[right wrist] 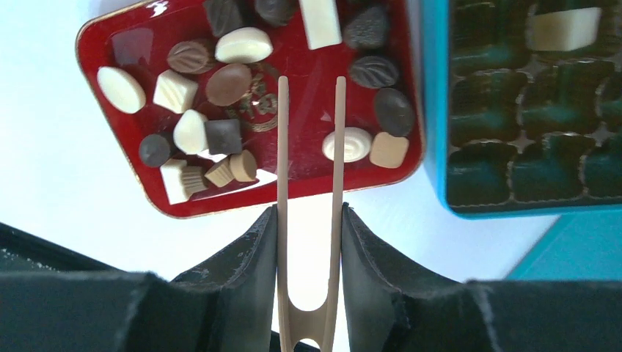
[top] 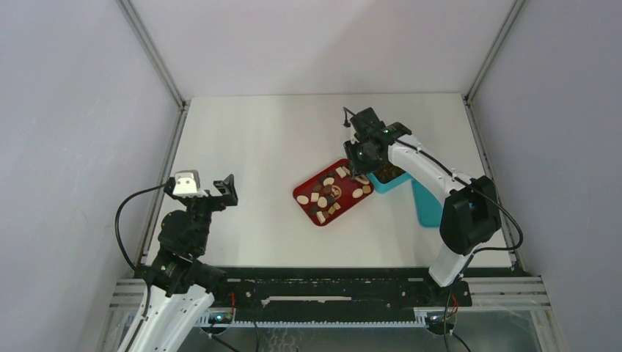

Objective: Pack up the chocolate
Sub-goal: Pick up the fake chocolate from the plate.

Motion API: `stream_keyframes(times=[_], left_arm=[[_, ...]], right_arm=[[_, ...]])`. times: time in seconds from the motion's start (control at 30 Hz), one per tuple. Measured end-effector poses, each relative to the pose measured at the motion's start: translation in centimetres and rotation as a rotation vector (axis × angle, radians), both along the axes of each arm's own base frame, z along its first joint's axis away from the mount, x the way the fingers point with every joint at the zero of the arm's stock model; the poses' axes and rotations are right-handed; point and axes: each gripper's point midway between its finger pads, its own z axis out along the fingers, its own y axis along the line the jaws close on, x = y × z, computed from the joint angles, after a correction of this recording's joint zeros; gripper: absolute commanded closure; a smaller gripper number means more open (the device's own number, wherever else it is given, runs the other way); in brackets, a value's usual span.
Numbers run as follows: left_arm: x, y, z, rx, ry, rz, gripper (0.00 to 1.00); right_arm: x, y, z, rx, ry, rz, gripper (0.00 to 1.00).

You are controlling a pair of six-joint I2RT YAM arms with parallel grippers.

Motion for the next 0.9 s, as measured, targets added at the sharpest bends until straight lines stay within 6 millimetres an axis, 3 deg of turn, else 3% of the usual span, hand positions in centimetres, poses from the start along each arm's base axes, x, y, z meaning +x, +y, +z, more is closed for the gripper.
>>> stream_keyframes(times=[0.27, 0.7, 0.9], left_arm=[[0.0, 0.0, -0.1, 0.001, 0.002, 0.000, 0.00], [0.1, -0.1, -0.3, 0.005, 0.012, -0.002, 0.00], [0.1, -0.1, -0.3, 0.005, 0.013, -0.002, 0.00]], right_arm=[[-1.3, 2.4, -2.0, -0.010, 0.054, 0.067, 0.59], [-1.0, 3.3, -6.2, -0.032, 0.139, 0.053, 0.59], [0.2, 2.7, -5.7, -0.078, 0.094, 0.025, 0.59]])
